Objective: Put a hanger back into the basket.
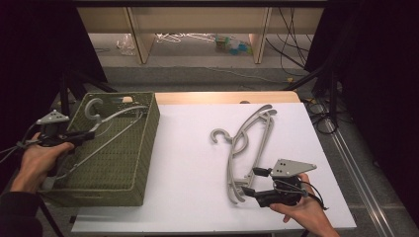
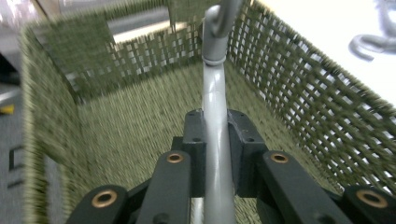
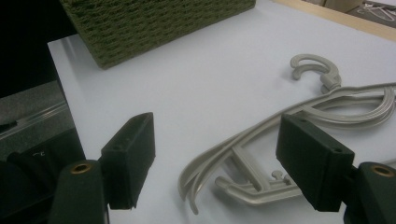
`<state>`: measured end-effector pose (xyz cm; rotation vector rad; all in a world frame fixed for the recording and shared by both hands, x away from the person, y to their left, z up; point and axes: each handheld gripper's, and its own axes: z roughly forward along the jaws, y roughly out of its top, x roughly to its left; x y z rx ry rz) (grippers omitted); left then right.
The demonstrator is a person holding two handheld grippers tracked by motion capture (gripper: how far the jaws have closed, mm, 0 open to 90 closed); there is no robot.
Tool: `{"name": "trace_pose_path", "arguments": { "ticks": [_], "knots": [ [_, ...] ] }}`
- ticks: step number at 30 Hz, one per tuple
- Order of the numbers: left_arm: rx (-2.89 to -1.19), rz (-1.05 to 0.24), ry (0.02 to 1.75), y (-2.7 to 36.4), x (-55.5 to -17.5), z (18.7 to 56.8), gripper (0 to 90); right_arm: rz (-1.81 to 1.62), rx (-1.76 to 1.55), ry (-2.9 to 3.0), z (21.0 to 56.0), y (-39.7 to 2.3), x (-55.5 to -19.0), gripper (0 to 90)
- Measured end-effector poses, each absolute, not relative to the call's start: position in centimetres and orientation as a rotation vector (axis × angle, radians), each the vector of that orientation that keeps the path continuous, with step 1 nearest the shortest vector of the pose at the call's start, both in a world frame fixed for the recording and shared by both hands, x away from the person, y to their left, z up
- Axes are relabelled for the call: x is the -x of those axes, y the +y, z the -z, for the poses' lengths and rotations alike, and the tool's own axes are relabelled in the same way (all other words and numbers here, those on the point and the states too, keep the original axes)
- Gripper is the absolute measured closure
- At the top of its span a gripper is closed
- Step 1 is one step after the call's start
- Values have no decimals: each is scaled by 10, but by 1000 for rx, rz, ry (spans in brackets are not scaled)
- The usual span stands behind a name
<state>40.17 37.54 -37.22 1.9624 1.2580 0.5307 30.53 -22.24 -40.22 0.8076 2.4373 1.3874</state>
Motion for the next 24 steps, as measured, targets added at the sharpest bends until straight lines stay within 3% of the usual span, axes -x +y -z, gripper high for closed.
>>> {"name": "trace_pose_path", "arguments": {
  "ticks": [7,17,24],
  "knots": [
    [-2028,-509,1345,377,-407,386,775,-1393,-810,2439,403,-223,-305,294],
    [-2047,-584,1439,383,-408,399,755,-1386,-811,2453,404,-222,-306,293],
    [-2019,-622,1519,384,-405,403,642,-1370,-818,2454,404,-223,-306,291]
  ]
}}
